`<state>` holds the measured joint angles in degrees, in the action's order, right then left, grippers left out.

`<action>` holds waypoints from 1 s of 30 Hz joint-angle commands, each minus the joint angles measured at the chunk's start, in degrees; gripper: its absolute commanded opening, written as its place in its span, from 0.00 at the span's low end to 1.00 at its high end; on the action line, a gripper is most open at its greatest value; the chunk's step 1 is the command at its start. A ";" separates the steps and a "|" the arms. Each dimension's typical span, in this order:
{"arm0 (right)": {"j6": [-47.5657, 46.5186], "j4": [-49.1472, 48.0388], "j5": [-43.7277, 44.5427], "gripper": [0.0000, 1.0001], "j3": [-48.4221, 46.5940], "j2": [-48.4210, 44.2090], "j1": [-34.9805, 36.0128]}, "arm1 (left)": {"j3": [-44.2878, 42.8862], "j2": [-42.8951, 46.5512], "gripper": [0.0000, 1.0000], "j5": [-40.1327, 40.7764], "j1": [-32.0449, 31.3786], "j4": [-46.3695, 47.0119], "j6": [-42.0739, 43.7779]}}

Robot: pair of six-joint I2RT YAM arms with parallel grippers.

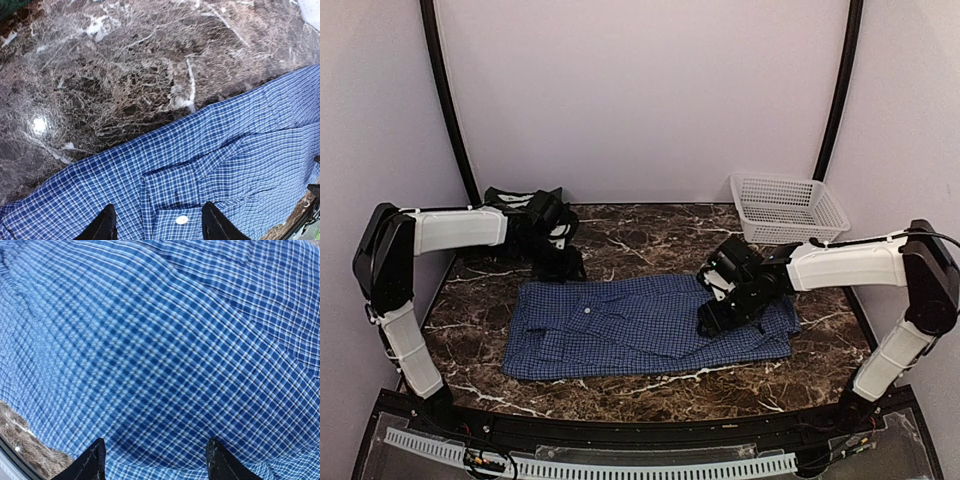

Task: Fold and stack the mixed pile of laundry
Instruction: Rotate the rectangle-folded shirt at the center of the board.

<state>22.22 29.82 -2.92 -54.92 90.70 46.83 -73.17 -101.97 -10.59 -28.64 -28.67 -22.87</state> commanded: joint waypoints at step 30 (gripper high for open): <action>-13.24 8.85 3.15 0.70 -46.15 27.98 -5.17 | 20.01 27.13 0.54 2.98 -2.87 -3.60 -7.26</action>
<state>8.01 37.39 -0.14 -104.22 127.48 42.17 -48.23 -76.18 -8.10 -29.85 -29.65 -34.41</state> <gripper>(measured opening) 0.694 0.534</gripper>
